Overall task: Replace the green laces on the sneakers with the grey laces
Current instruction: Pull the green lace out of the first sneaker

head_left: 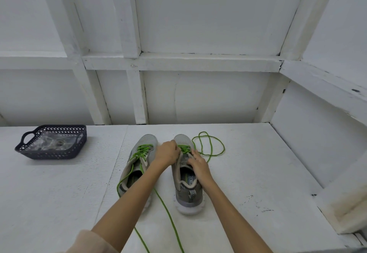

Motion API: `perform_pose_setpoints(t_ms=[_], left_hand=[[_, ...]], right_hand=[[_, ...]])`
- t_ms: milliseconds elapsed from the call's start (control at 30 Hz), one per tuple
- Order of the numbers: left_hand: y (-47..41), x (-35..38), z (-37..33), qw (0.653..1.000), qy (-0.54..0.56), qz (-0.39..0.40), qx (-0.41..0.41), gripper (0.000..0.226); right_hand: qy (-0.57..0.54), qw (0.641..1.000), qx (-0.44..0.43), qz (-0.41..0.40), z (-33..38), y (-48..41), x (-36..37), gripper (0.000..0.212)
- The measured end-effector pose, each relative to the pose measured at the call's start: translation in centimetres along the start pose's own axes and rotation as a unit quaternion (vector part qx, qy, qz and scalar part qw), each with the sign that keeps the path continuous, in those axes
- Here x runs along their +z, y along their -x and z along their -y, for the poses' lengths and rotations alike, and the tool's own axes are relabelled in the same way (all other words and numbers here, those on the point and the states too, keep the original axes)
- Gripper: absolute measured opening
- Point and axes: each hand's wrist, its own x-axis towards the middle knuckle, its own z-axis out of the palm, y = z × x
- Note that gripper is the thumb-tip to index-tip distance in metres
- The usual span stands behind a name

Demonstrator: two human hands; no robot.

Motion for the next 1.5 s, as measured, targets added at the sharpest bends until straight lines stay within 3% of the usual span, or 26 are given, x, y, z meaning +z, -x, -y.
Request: perform_pose_setpoints(t_ms=[100, 367, 600, 767, 933, 1100, 1267, 1433, 1500], left_hand=[[0.0, 0.1, -0.3, 1.0, -0.007, -0.024, 0.0, 0.012], [0.1, 0.1, 1.4, 0.992, 0.128, 0.007, -0.004, 0.025], [-0.3, 0.8, 1.8, 0.981, 0.181, -0.059, -0.036, 0.028], [0.4, 0.5, 1.8, 0.983, 0.182, -0.022, -0.023, 0.031], [-0.6, 1.6, 3.0, 0.951, 0.284, -0.105, -0.07, 0.026], [0.4, 1.9, 1.7, 0.973, 0.224, -0.057, -0.021, 0.039], [0.4, 1.4, 1.8, 0.903, 0.373, -0.196, -0.08, 0.018], [0.5, 1.1, 2.3, 0.965, 0.259, -0.028, -0.038, 0.041], [0.5, 1.5, 2.4, 0.955, 0.278, -0.089, -0.042, 0.038]], right_hand=[[-0.002, 1.0, -0.003, 0.0, 0.0, 0.1, -0.1, 0.057], [-0.008, 1.0, 0.005, -0.007, 0.2, 0.1, 0.0, 0.057], [-0.002, 1.0, -0.015, -0.009, 0.5, 0.4, -0.1, 0.052], [-0.008, 1.0, 0.004, -0.019, 0.2, 0.3, 0.1, 0.055], [-0.023, 0.998, -0.006, -0.063, 0.1, 0.6, 0.0, 0.047], [-0.01, 0.993, -0.018, -0.12, -0.8, 0.9, 0.1, 0.034], [0.012, 0.993, -0.022, -0.117, -0.6, 0.9, 0.1, 0.038], [0.024, 0.993, -0.024, -0.117, -0.9, 0.6, 0.1, 0.037], [0.021, 0.993, -0.026, -0.117, -0.8, 0.7, 0.1, 0.038]])
